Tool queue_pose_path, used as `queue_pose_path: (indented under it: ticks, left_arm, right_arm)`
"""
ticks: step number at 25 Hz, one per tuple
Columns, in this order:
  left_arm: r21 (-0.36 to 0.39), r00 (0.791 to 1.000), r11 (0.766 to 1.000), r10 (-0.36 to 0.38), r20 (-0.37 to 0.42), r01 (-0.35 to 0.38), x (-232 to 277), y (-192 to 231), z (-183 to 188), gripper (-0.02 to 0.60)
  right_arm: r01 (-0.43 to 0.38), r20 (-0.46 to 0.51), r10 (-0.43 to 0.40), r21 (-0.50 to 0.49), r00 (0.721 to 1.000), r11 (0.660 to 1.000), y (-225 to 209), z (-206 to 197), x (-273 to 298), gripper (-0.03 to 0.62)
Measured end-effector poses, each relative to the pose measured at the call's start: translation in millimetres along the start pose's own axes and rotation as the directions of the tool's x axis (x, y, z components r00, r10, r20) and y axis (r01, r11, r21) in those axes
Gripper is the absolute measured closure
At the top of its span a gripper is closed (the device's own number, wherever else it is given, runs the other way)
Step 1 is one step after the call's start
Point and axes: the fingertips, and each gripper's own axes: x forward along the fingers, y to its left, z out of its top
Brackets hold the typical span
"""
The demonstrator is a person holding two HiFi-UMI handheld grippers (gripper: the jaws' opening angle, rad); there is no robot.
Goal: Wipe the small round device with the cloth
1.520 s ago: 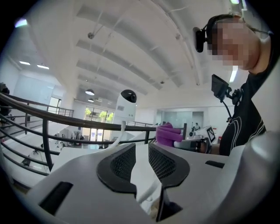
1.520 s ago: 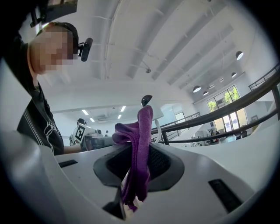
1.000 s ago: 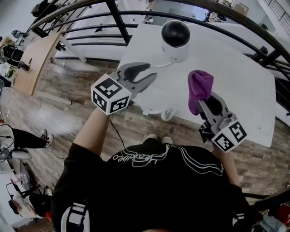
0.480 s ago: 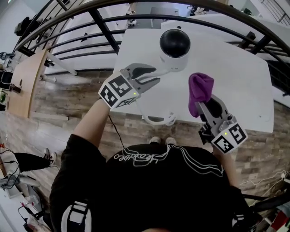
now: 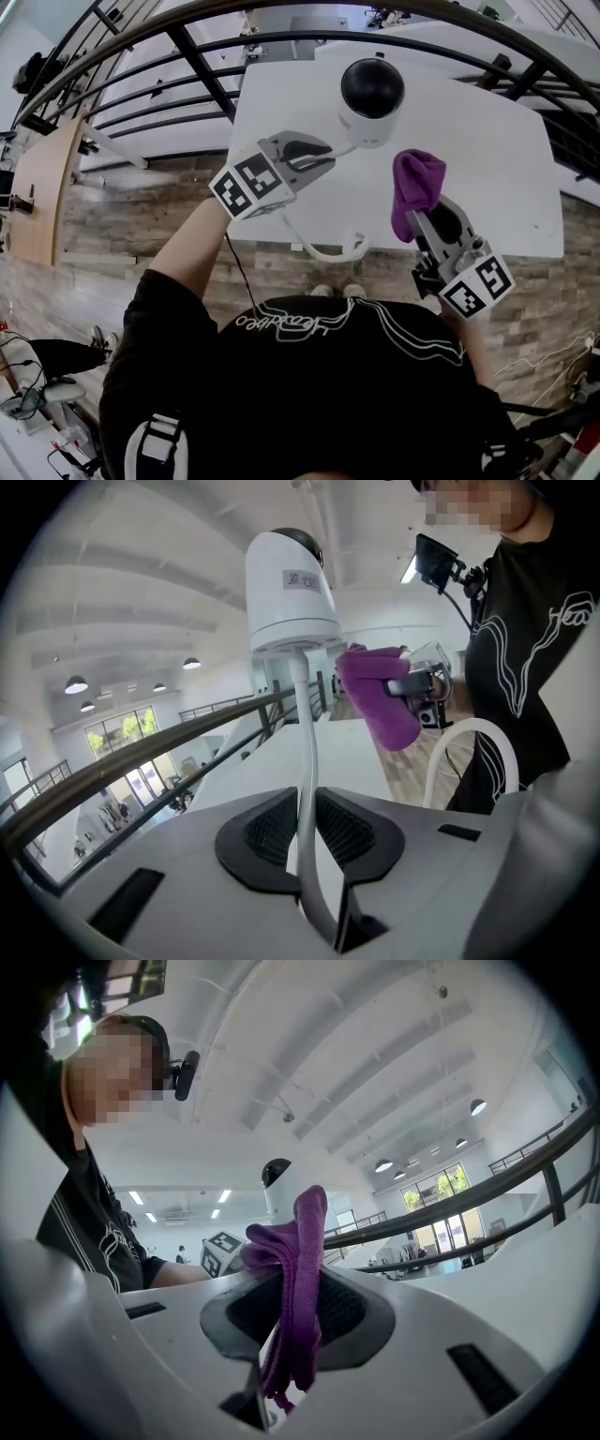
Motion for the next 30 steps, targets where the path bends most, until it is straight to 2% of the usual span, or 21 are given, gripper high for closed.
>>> queue_pose_path:
  ticks: [11,14,17,20,24,27,30]
  left_arm:
    - [0.035,0.999,0.999,-0.033,0.001,0.033,-1,-2,-1,0.522]
    - [0.026,0.999,0.999,-0.036,0.005,0.036,0,-3,-1,0.522]
    - [0.022,0.999,0.999,-0.034,0.004,0.033,2,-2,0,0.522]
    - [0.02,0.999,0.999,-0.034,0.002,0.034,3,-2,0,0.522]
    - [0.016,0.999,0.999,-0.037,0.002,0.037,2,-3,2,0.522]
    - [0.011,0.999,0.999,-0.039,0.001,0.039,3,-3,2,0.522]
    - [0.004,0.999,0.999,-0.043,0.002,0.043,3,-2,2,0.522]
  right_arm:
    - [0.06,0.059,-0.055,-0.08,0.997,0.995,7,27,-4,0.522]
    - [0.069,0.078,-0.057,-0.15,0.995,0.986,10,41,-3,0.522]
    - [0.073,0.105,-0.046,-0.27,0.993,0.96,15,61,0,0.522]
    - [0.078,0.123,-0.027,-0.438,0.992,0.896,28,82,6,0.522]
    - [0.104,0.135,-0.021,-0.65,0.991,0.753,50,106,13,0.522]
    - [0.098,0.134,0.005,-0.749,0.991,0.656,65,114,20,0.522]
    - [0.086,0.117,0.023,-0.835,0.993,0.544,81,116,31,0.522]
